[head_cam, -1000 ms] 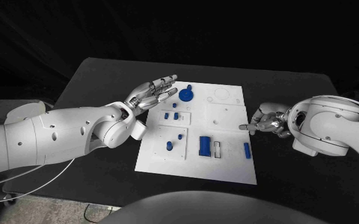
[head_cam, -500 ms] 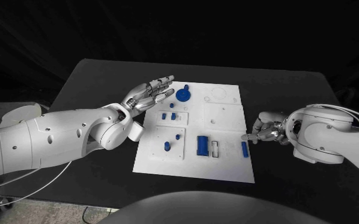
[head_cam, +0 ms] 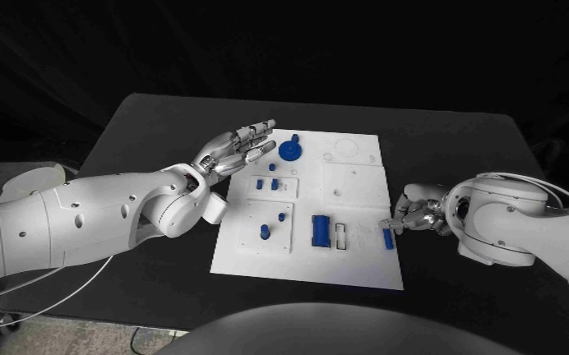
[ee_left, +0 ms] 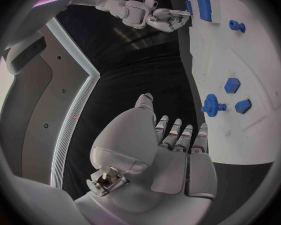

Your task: Assemble the parts on the task board

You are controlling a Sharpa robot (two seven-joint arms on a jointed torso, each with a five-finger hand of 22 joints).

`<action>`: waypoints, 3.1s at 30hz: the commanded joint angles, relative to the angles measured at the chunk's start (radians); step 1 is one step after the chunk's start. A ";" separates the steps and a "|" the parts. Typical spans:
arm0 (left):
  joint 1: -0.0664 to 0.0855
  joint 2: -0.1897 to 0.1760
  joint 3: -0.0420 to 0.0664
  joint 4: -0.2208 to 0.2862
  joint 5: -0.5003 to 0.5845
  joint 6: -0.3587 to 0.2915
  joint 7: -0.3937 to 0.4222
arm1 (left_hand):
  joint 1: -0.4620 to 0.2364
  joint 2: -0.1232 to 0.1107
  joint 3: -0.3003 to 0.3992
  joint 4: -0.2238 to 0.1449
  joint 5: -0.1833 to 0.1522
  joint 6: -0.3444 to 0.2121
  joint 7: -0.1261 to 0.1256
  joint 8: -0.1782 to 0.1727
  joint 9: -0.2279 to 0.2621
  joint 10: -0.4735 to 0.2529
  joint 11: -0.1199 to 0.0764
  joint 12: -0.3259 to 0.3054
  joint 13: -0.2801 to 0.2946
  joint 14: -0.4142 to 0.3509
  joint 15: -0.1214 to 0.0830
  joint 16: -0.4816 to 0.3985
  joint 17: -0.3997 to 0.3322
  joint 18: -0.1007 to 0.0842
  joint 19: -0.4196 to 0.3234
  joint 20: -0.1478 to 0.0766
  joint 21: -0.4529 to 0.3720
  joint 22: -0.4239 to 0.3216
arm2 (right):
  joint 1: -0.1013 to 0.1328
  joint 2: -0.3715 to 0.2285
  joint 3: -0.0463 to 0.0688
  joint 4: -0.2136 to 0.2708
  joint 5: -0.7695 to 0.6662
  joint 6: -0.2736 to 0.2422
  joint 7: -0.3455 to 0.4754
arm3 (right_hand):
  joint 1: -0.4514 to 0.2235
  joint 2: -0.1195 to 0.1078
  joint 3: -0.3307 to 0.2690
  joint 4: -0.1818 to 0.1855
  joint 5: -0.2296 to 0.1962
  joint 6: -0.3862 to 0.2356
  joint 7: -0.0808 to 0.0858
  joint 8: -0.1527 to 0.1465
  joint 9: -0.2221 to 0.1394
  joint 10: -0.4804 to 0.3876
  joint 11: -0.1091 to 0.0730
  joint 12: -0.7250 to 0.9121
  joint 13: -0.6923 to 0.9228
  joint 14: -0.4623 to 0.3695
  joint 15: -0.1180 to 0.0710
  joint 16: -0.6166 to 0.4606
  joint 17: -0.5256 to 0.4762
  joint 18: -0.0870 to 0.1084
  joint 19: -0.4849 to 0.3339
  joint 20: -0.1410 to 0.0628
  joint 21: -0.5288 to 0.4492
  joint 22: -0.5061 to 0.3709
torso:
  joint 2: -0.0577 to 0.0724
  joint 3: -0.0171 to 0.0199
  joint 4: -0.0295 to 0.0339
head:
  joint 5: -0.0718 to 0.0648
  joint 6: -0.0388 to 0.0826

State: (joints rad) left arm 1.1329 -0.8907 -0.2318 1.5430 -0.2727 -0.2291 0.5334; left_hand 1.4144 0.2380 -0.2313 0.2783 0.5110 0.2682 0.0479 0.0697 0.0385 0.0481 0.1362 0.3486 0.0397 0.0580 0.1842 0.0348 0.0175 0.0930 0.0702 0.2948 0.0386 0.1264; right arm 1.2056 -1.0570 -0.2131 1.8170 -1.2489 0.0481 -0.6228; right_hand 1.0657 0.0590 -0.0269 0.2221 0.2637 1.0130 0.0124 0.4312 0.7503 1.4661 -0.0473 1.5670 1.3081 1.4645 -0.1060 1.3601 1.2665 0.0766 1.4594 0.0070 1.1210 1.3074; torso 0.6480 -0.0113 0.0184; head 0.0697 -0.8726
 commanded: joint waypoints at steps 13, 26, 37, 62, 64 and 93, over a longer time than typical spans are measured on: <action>-0.009 0.003 0.000 -0.003 0.000 0.026 0.010 | 0.012 -0.002 0.008 0.000 0.009 0.004 0.001 0.007 0.001 0.007 0.008 0.006 0.002 0.011 0.000 0.005 0.001 -0.017 0.010 0.000 0.007 0.001 | -0.020 0.020 0.000 -0.007 -0.009 -0.009 -0.006 | 0.063 -0.002 0.029 -0.042 0.056 0.002 0.001 -0.032 -0.016 0.105 -0.007 0.004 0.263 0.055 -0.008 0.002 -0.003 0.006 -0.001 -0.008 0.000 0.154 | 0.000 0.0001 0.0001 | -0.001 0.000; -0.012 0.004 0.000 -0.004 0.000 0.030 0.007 | 0.013 -0.002 0.009 0.000 0.010 0.003 0.001 0.007 0.001 0.008 0.009 0.007 0.002 0.012 0.001 0.005 0.001 -0.017 0.010 0.000 0.007 0.000 | -0.029 0.044 0.000 -0.015 -0.009 0.001 -0.009 | 0.118 -0.039 0.137 -0.101 0.373 -0.040 0.017 -0.099 -0.060 0.105 0.005 0.004 0.263 0.052 0.001 -0.006 -0.013 0.007 -0.005 -0.001 -0.013 0.151 | 0.000 0.0000 0.0001 | 0.002 0.000; -0.013 0.002 0.000 -0.002 0.000 0.030 0.005 | 0.016 -0.001 0.011 0.000 0.012 0.002 0.002 0.007 0.001 0.008 0.011 0.008 0.002 0.013 0.001 0.006 0.002 -0.018 0.011 0.000 0.007 0.001 | -0.031 0.043 0.000 -0.007 0.113 -0.069 0.004 | 0.087 -0.089 0.374 -0.177 0.498 -0.015 0.023 -0.093 -0.065 0.105 0.009 0.004 0.263 0.054 0.006 0.002 -0.004 0.006 -0.003 0.004 -0.004 0.154 | 0.000 0.0004 -0.0004 | 0.012 0.000; -0.013 0.007 0.000 -0.006 0.000 0.033 -0.002 | 0.018 0.000 0.012 -0.001 0.014 0.003 0.002 0.008 0.001 0.009 0.013 0.008 0.002 0.013 0.002 0.006 0.002 -0.018 0.011 0.000 0.007 0.001 | 0.002 0.076 0.001 0.016 0.497 -0.129 0.038 | 0.026 -0.096 0.440 -0.195 0.456 -0.025 0.024 -0.082 -0.054 0.105 0.008 0.004 0.263 0.058 0.006 0.018 0.016 0.001 0.004 0.004 0.026 0.160 | 0.000 -0.0002 -0.0003 | 0.008 0.000; -0.013 0.008 0.000 -0.007 0.000 0.034 -0.003 | 0.020 0.001 0.014 -0.002 0.015 0.003 0.002 0.008 0.001 0.009 0.014 0.009 0.002 0.014 0.002 0.007 0.002 -0.018 0.011 0.000 0.007 0.001 | 0.003 0.084 0.001 0.011 0.496 -0.128 0.040 | 0.025 -0.097 0.441 -0.196 0.454 -0.026 0.024 -0.082 -0.053 0.105 0.008 0.004 0.263 0.058 0.006 0.019 0.017 0.001 0.005 0.004 0.027 0.161 | 0.000 -0.0002 -0.0001 | 0.007 0.000; -0.014 0.014 0.000 -0.012 0.000 0.047 -0.009 | 0.022 0.002 0.015 -0.002 0.016 0.004 0.003 0.009 0.001 0.010 0.014 0.010 0.002 0.015 0.003 0.007 0.002 -0.019 0.010 0.000 0.006 -0.002 | -0.003 0.176 0.001 -0.053 0.422 -0.103 0.023 | -0.022 -0.095 0.440 -0.196 0.340 -0.046 0.029 -0.086 -0.055 0.105 0.012 0.004 0.263 0.055 0.010 0.013 0.008 0.005 -0.003 0.007 0.011 0.156 | 0.000 -0.0002 0.0000 | 0.005 0.000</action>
State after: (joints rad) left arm 1.1201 -0.8788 -0.2320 1.5310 -0.2722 -0.2040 0.5175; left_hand 1.4262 0.2420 -0.2228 0.2753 0.5217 0.2680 0.0479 0.0730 0.0380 0.0552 0.1432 0.3526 0.0409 0.0675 0.1892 0.0386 0.0186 0.0931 0.0773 0.2947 0.0426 0.1250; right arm 1.2033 -0.8825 -0.2123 1.7672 -0.8103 -0.0689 -0.5904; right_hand 1.0497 -0.0373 0.3418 0.0937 0.6060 0.9738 0.0440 0.3431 0.6948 1.4650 -0.0406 1.5670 1.3074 1.4681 -0.1020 1.3739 1.2759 0.0766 1.4593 0.0071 1.1363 1.3073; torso 0.6480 -0.0115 0.0183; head 0.0742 -0.8726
